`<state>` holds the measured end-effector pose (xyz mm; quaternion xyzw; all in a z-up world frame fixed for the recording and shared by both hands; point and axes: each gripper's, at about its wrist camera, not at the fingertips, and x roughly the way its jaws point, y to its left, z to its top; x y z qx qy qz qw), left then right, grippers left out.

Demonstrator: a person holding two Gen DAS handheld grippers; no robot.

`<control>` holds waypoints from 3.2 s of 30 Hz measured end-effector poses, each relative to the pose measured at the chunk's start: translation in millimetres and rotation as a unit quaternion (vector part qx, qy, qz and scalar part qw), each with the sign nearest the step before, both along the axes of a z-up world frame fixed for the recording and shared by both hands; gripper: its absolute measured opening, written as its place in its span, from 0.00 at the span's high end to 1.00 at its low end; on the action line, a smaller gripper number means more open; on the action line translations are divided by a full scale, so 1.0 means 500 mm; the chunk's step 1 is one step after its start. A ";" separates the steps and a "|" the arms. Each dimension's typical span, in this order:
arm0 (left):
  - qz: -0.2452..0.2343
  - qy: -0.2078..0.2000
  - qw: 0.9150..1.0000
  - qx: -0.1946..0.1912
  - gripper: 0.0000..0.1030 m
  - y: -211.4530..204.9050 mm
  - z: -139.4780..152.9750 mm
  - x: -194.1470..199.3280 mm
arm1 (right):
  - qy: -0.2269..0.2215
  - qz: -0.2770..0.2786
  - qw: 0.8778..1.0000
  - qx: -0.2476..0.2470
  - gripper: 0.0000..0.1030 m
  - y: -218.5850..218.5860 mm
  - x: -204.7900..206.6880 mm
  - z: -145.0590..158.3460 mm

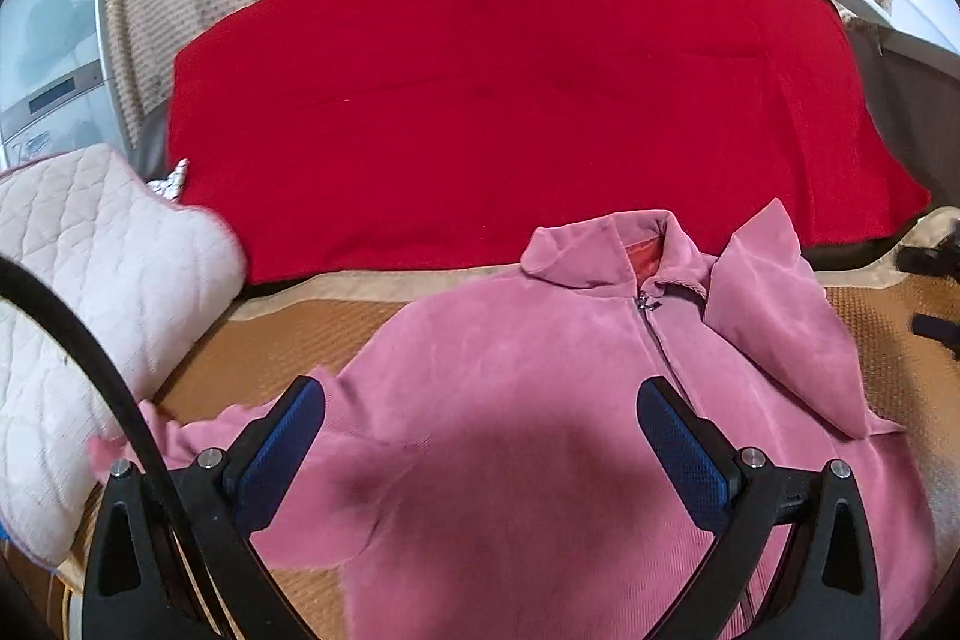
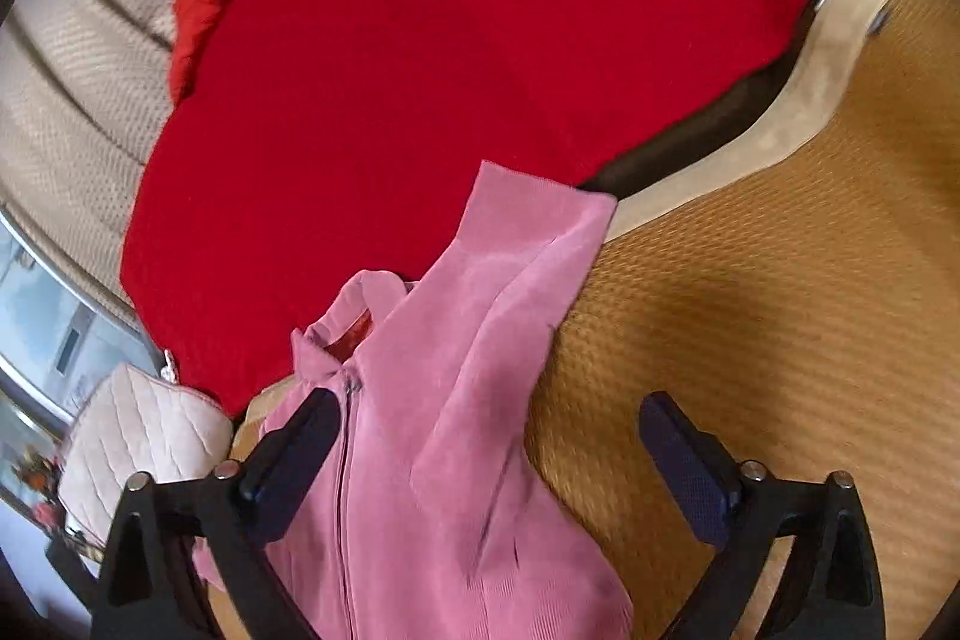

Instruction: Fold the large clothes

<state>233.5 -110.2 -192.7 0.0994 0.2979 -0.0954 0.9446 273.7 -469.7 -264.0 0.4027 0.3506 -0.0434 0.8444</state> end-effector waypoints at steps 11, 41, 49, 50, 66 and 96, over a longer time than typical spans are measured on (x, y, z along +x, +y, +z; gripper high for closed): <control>-0.019 -0.017 0.999 0.043 0.00 -0.022 -0.062 0.041 | 0.039 0.001 0.992 0.122 0.32 -0.032 0.174 -0.171; 0.006 -0.019 1.000 -0.014 0.00 0.050 -0.020 0.039 | -0.066 -0.030 0.985 0.154 0.05 0.113 0.027 -0.043; -0.105 0.031 0.994 -0.020 0.00 -0.255 0.054 0.056 | -0.091 -0.127 0.957 0.246 0.13 0.011 -0.004 -0.089; -0.114 0.044 0.992 -0.010 0.00 -0.310 0.056 0.068 | -0.091 -0.136 0.957 0.240 0.13 -0.010 -0.017 -0.091; -0.153 0.088 0.928 0.329 0.53 -0.741 -0.164 0.181 | -0.107 -0.193 0.924 0.311 0.13 -0.154 -0.047 -0.122; -0.024 0.180 0.977 -0.112 0.30 0.089 -0.058 0.063 | -0.020 0.035 0.981 0.190 0.17 0.056 0.110 -0.099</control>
